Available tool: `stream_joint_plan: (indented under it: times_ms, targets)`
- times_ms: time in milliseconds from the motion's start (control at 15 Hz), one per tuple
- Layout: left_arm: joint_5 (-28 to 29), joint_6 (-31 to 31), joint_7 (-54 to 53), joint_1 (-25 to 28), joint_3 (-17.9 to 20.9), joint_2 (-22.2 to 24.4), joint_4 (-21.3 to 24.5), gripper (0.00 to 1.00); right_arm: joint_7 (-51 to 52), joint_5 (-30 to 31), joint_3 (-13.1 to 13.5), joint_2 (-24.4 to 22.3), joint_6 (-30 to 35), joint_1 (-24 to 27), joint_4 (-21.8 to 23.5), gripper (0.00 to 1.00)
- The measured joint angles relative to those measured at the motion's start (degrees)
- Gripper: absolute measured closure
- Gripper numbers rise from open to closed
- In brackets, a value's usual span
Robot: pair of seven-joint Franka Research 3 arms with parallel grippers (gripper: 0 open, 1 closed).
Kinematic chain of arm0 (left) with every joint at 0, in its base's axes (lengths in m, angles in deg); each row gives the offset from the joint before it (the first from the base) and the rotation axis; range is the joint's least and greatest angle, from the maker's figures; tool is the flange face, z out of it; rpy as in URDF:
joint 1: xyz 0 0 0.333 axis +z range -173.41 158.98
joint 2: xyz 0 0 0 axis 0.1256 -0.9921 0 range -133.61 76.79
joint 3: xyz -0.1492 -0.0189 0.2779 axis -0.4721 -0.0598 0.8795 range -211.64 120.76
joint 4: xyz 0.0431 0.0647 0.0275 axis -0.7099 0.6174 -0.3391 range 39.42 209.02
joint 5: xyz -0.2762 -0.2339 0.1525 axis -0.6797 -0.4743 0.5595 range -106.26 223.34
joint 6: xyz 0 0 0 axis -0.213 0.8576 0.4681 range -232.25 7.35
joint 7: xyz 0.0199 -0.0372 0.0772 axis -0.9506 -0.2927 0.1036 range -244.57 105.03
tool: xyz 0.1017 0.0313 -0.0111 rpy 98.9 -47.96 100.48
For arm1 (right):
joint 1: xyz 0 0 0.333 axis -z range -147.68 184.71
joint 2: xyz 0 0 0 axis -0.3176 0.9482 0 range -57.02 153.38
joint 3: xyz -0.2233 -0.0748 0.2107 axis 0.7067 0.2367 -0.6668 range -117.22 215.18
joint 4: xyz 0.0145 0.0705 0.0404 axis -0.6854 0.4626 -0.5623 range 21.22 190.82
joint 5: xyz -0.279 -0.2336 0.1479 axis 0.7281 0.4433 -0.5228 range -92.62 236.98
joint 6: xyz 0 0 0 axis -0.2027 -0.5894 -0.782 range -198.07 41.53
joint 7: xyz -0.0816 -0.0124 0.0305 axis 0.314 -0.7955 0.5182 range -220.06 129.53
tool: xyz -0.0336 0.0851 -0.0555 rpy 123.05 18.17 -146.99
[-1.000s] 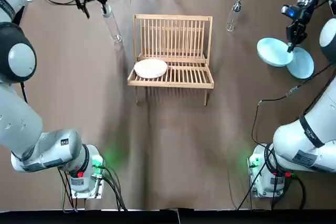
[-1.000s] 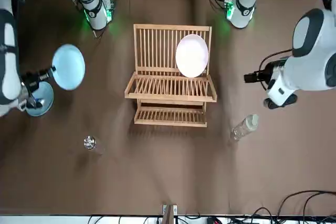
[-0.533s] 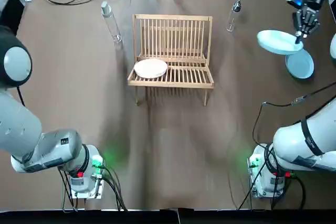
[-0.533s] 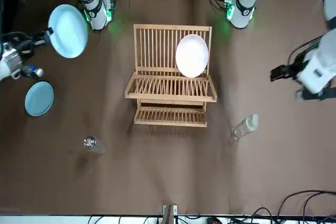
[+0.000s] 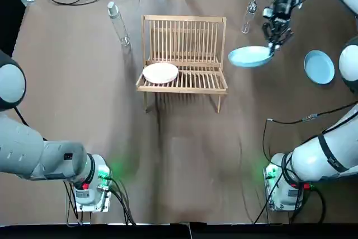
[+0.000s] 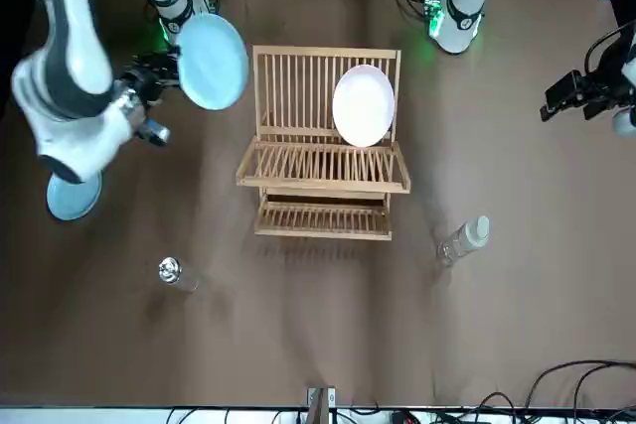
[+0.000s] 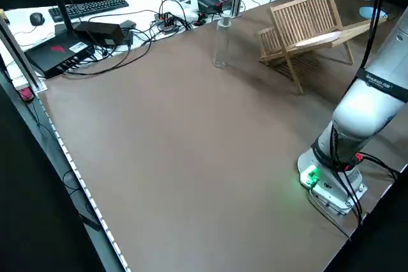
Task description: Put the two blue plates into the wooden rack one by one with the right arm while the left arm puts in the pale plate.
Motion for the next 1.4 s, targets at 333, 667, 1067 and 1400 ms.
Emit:
stream_joint_plan:
  times_ms: [333, 667, 1067, 1400]
  targets:
    - [0.0, 0.11, 0.07, -0.15, 0.01, -0.18, 0.39, 0.0, -8.55, -8.37, 0.02, -0.01, -10.53, -4.36, 7.31, 0.97]
    - [0.0, 0.54, -0.19, -0.15, -0.06, 0.45, 0.35, 0.0, -13.22, -13.52, 0.05, -0.03, -17.12, -9.74, 8.41, 0.97]
    - [0.0, 2.34, -0.14, -0.48, -0.99, 4.65, 0.36, 0.0, -16.22, -14.55, 0.09, 0.75, -23.81, -15.07, 9.38, 0.97]
    - [0.01, 2.28, 0.14, -2.01, -1.5, 1.34, 1.35, 0.0, -16.22, -14.58, 0.62, 1.84, -24.42, -15.02, 9.41, 0.97]
